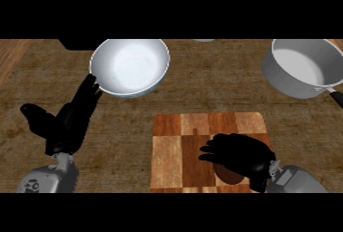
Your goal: Pick the cupcake from the cutting board and place it in the pot
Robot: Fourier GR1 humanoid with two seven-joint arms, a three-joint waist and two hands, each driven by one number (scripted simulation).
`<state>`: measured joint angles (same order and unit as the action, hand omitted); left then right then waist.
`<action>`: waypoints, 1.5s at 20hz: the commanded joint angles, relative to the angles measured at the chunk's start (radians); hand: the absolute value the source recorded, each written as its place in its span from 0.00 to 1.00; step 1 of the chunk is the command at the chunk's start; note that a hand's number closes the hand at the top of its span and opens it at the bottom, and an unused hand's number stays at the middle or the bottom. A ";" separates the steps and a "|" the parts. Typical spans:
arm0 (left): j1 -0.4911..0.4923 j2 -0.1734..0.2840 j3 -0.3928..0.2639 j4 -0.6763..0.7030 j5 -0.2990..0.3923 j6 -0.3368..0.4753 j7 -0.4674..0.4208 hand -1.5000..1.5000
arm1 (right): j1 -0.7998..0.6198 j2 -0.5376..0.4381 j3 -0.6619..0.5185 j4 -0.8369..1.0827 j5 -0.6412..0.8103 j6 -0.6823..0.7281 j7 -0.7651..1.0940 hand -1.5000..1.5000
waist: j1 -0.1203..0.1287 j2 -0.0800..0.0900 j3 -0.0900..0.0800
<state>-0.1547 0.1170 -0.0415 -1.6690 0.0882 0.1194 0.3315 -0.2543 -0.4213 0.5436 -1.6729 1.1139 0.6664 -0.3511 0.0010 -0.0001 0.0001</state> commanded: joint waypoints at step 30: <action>0.061 -0.050 -0.022 -0.029 -0.053 0.015 -0.026 0.50 | 0.231 -0.311 -1.252 0.263 -0.377 -0.278 0.140 1.00 | -0.023 -0.004 -0.001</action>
<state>-0.0977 0.1028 -0.0227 -1.7043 0.0676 0.1140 0.3212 -0.0602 -0.6656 -0.5857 -1.3716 0.8191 0.3610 -0.1607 -0.0336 -0.0033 0.0003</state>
